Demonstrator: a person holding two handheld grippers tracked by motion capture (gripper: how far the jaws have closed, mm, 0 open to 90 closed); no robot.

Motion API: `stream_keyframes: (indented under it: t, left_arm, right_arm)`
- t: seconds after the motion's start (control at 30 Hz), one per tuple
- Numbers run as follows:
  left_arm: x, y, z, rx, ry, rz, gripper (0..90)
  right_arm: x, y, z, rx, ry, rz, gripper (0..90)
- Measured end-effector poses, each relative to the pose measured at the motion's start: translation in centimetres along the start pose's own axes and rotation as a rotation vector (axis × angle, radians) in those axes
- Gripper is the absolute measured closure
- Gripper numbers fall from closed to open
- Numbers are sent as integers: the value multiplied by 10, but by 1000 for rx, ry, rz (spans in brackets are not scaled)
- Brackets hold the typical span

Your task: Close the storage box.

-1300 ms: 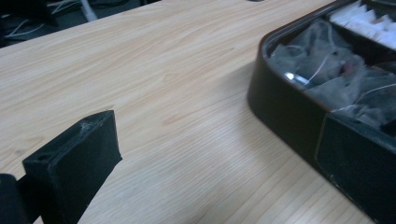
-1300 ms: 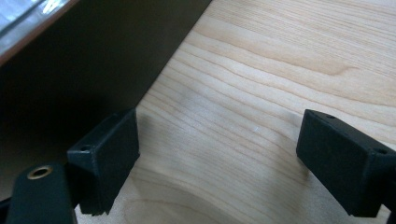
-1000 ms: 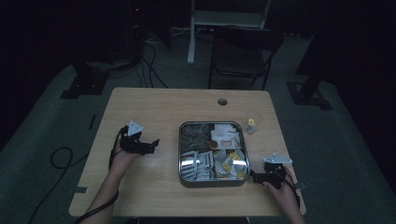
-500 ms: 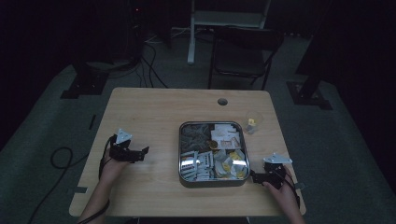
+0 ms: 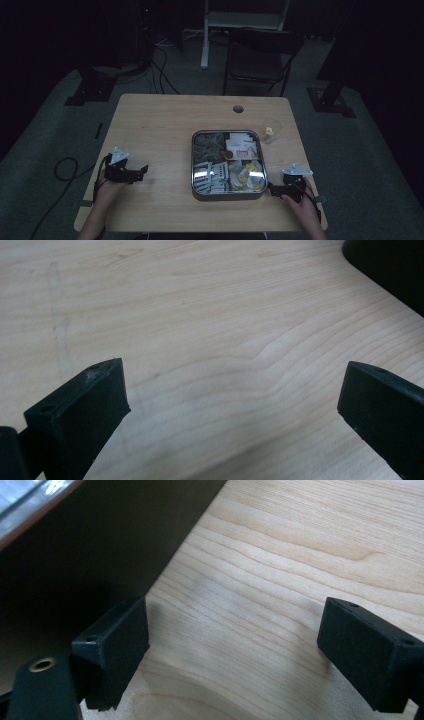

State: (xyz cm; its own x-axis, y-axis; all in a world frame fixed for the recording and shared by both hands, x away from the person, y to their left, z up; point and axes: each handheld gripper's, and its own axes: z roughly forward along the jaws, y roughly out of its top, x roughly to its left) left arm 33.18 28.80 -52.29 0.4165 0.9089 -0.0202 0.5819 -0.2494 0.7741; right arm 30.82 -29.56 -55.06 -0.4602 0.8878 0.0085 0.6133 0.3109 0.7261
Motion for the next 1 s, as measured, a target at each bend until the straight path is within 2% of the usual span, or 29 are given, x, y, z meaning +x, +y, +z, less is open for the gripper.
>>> stream_keyframes:
  t: [0.47, 0.63, 0.87, 1.0]
  left_arm:
    - [8, -25, -19, 28, 50, -28, 4]
    - [11, -35, -27, 36, 65, -52, 4]
    - [10, -47, -36, 71, 113, -56, 5]
    - [8, -54, -40, 77, 122, -81, 5]
  right_arm:
    - [0, 0, 0, 0, 0, 0, 127]
    - [0, 0, 0, 0, 0, -1, 127]
    - [0, 0, 0, 0, 0, -1, 127]
    - [0, 0, 0, 1, 0, 0, 127]
